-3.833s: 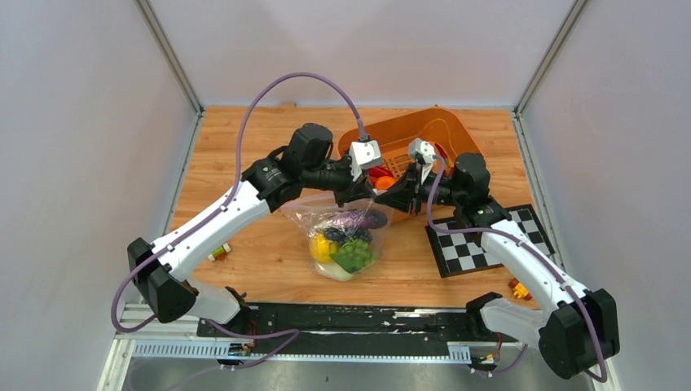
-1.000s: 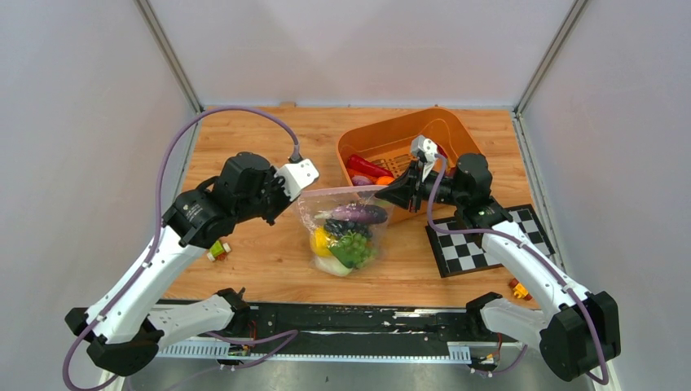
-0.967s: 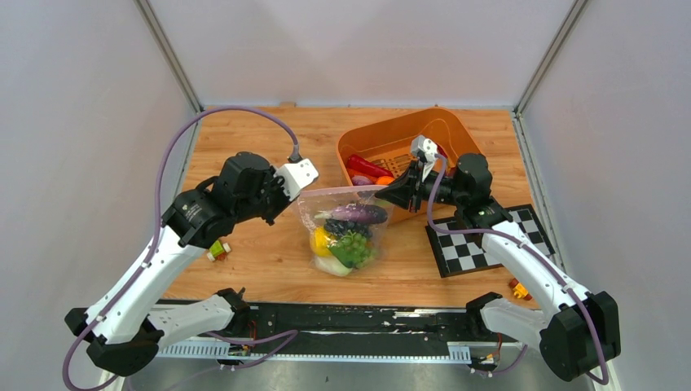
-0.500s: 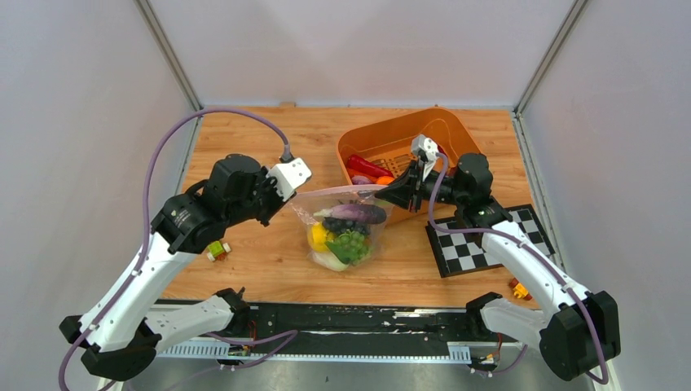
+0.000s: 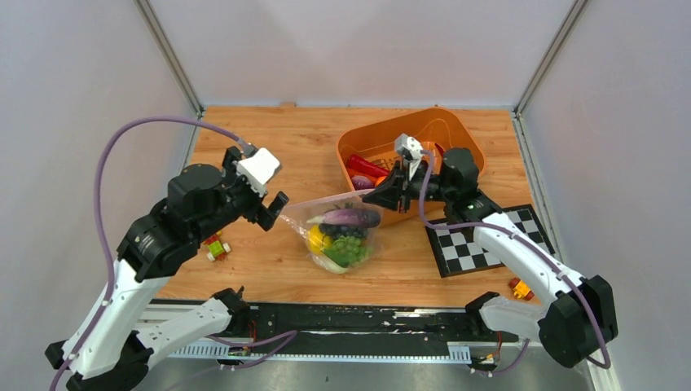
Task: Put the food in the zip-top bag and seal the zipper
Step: Zip the zipper food storage bag at the center of the board, then place the zipper food storage bag at the center of the board.
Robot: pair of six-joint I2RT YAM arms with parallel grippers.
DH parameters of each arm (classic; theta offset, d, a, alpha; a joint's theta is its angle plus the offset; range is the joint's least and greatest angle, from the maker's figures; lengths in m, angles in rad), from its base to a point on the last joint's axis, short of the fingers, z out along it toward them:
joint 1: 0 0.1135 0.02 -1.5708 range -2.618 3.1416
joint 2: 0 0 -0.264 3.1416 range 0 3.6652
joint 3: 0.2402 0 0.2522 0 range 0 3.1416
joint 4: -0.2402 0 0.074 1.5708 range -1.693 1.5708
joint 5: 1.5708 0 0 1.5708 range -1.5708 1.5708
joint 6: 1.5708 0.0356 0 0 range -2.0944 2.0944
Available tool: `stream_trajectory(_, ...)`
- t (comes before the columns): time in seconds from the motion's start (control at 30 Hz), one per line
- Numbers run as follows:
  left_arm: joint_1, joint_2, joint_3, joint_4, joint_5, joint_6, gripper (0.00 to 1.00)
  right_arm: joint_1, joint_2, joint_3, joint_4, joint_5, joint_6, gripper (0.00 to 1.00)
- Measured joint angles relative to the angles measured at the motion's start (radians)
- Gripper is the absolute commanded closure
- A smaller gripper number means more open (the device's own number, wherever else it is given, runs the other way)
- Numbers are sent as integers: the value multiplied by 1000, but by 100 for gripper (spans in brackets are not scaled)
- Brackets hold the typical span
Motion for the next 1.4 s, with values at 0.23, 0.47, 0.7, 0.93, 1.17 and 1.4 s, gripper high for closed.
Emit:
stream_trajectory(0.23,0,-76,8,134,-173,-95,0,154,116,143,-32,27,-3,100)
stream_trajectory(0.47,0,-140,-25,223,-394,-172,0,216,288,373,-51,40,-5,100)
stream_trajectory(0.7,0,-204,-51,256,-531,-202,0,208,525,684,-91,7,-73,100)
stream_trajectory(0.93,0,-232,-71,280,-582,-217,0,174,764,926,-96,-74,-87,100)
stream_trajectory(1.17,0,-208,-84,282,-583,-217,0,166,735,739,-31,-117,-107,97)
stream_trajectory(1.4,0,-148,-90,289,-561,-217,0,197,602,439,-53,-125,-183,92)
